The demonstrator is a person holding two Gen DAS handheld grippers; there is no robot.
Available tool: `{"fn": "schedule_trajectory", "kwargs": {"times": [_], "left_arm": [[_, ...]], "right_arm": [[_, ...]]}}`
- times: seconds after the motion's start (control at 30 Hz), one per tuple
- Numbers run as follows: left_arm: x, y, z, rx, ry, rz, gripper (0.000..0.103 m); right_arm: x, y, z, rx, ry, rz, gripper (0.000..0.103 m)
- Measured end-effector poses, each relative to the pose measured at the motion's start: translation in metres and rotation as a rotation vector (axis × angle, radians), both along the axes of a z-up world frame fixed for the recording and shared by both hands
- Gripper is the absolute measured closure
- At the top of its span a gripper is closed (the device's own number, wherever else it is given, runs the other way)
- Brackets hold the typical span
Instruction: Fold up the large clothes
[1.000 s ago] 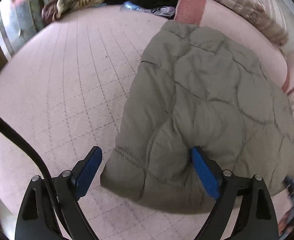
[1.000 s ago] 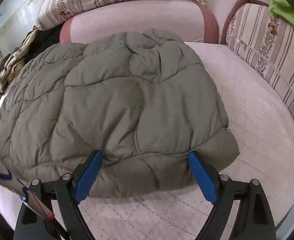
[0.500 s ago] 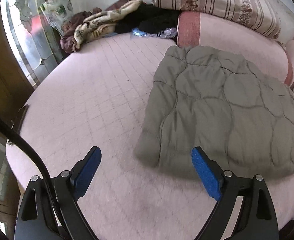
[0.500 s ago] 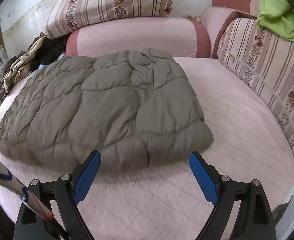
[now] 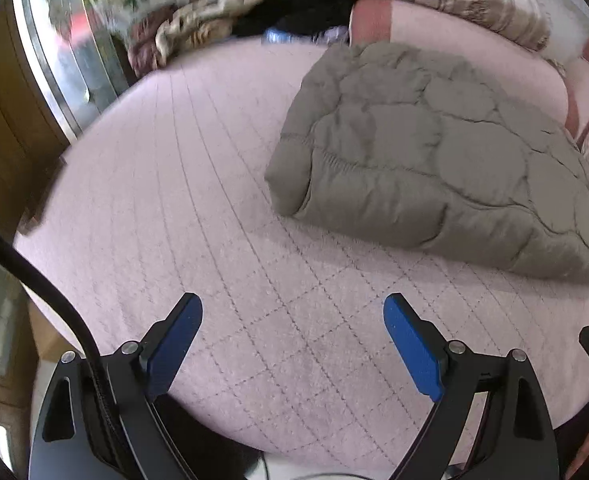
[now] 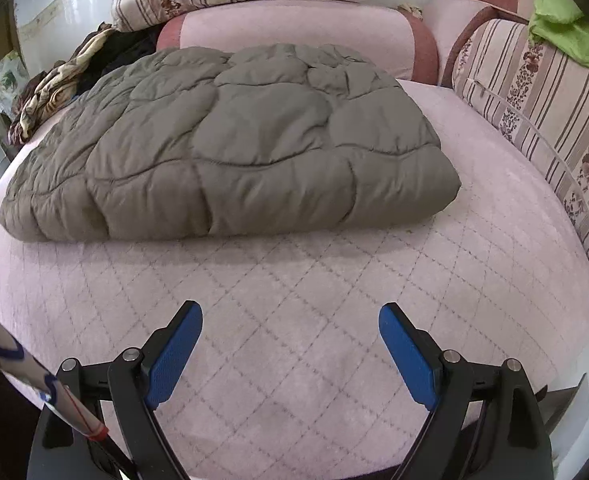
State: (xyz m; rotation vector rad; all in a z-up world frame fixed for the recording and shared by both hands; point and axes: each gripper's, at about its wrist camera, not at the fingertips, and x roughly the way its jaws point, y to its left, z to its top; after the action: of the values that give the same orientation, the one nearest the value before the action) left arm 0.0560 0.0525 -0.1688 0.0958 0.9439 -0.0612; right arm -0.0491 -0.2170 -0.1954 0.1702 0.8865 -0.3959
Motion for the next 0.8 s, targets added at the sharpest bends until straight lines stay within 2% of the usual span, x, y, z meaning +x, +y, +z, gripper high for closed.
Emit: {"fn": "schedule_trajectory", "kwargs": {"times": [0.13, 0.23, 0.33, 0.5, 0.63, 0.8], "left_arm": [[-0.023, -0.008, 0.021, 0.082, -0.124, 0.041, 0.011], [-0.046, -0.009, 0.043, 0.071, -0.215, 0.06, 0.011], [-0.068, -0.013, 0.061, 0.054, -0.256, 0.047, 0.011], [-0.1, -0.015, 0.078, 0.0, -0.268, -0.005, 0.011], [-0.123, -0.02, 0.077, -0.026, -0.213, -0.054, 0.011], [-0.148, -0.02, 0.074, -0.045, -0.161, -0.092, 0.011]], "right_arm": [[-0.012, 0.011, 0.002, -0.028, 0.007, -0.011, 0.01], [-0.023, 0.017, 0.009, -0.013, 0.011, -0.03, 0.01], [-0.032, 0.024, 0.017, -0.005, 0.02, -0.026, 0.01], [-0.058, 0.045, 0.029, -0.049, 0.024, -0.018, 0.01], [-0.081, 0.052, 0.037, -0.064, 0.031, -0.046, 0.01], [-0.112, 0.058, 0.054, -0.117, -0.016, -0.103, 0.01]]}}
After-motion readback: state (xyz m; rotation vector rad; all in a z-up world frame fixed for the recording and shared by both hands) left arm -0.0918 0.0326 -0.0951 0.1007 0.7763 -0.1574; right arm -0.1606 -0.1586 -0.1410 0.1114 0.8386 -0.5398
